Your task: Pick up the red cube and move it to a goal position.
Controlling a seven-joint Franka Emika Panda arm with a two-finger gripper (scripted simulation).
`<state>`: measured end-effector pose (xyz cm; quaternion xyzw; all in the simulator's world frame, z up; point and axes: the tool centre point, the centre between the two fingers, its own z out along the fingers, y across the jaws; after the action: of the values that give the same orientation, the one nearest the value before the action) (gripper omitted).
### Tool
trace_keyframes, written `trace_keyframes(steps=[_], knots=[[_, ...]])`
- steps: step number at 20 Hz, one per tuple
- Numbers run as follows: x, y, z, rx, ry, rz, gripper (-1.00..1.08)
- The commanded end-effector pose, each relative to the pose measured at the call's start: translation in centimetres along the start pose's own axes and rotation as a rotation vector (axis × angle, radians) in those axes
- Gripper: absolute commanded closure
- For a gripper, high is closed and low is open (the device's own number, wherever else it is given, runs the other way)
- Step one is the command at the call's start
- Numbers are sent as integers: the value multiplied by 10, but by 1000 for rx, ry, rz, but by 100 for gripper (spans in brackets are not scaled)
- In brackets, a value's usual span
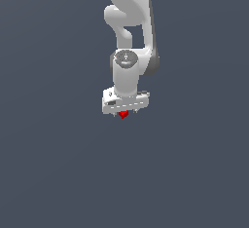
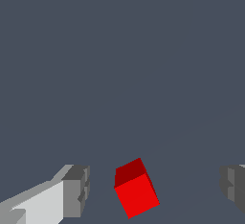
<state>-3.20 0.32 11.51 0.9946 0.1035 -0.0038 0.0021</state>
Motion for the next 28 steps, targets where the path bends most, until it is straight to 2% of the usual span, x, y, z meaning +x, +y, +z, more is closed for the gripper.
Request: trace_keyframes(steps=[1,13,24,25,28], knots=[[-10,-3,14,1,1,-68,-92],[-52,-7,75,3,8,-355,-92],[-64,-4,95,2,9,-443,-92],[-64,-4,95,2,9,-443,108],[-64,-4,95,2,9,-443,108]])
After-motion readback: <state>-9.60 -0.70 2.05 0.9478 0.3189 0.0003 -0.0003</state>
